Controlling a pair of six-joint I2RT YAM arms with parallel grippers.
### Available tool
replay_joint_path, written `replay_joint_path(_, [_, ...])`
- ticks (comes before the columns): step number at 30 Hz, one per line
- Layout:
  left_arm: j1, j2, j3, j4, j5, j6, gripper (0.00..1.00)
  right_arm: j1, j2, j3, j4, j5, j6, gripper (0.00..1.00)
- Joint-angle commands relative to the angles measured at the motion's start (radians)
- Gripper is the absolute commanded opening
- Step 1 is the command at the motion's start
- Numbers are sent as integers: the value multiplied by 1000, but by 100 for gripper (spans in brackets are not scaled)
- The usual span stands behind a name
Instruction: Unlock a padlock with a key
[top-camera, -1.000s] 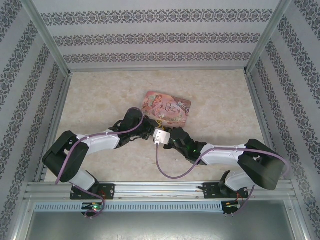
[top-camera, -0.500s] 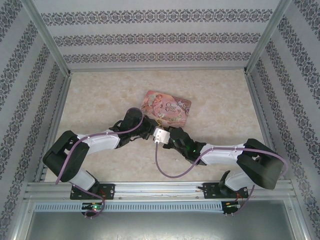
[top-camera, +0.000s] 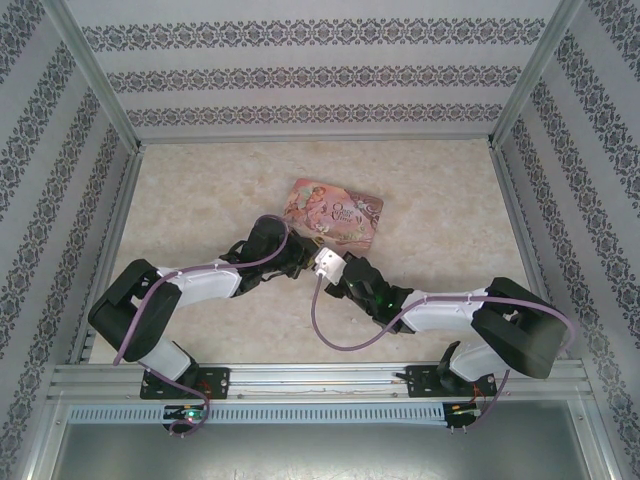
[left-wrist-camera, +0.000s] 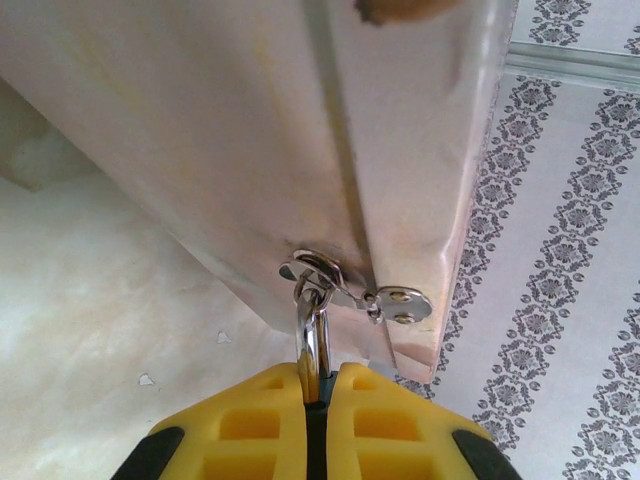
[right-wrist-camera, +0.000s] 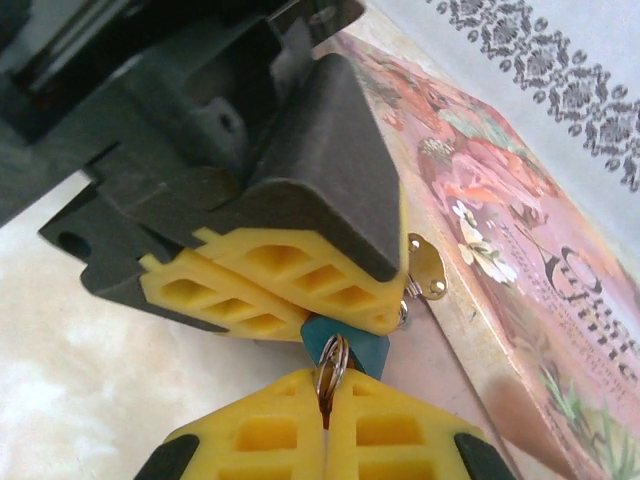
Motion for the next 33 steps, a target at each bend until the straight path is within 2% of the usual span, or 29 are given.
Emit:
replay_joint_path(1, [-31,20,19,53,41,6,0,-8,3,-28,142,70,195,0])
replay_joint_path(5, [-40,40,19,67,38,5,0,-1,19,-68,216,70,320,0])
replay_joint_path(16, [-57,90,4,102,20,18,1,27,107,-149,312,117,442,0])
replay_joint_path(25, [-41,65,-4,31,1,95,21,32,128,-177,312,152,503,0])
replay_joint_path(29, [-21,27,-21,18,-4,122,26,33,122,-204,321,169,569,0])
replay_joint_path(33, [-2,-38,-25,-62,-29,171,32,33,95,-238,326,179,632,0])
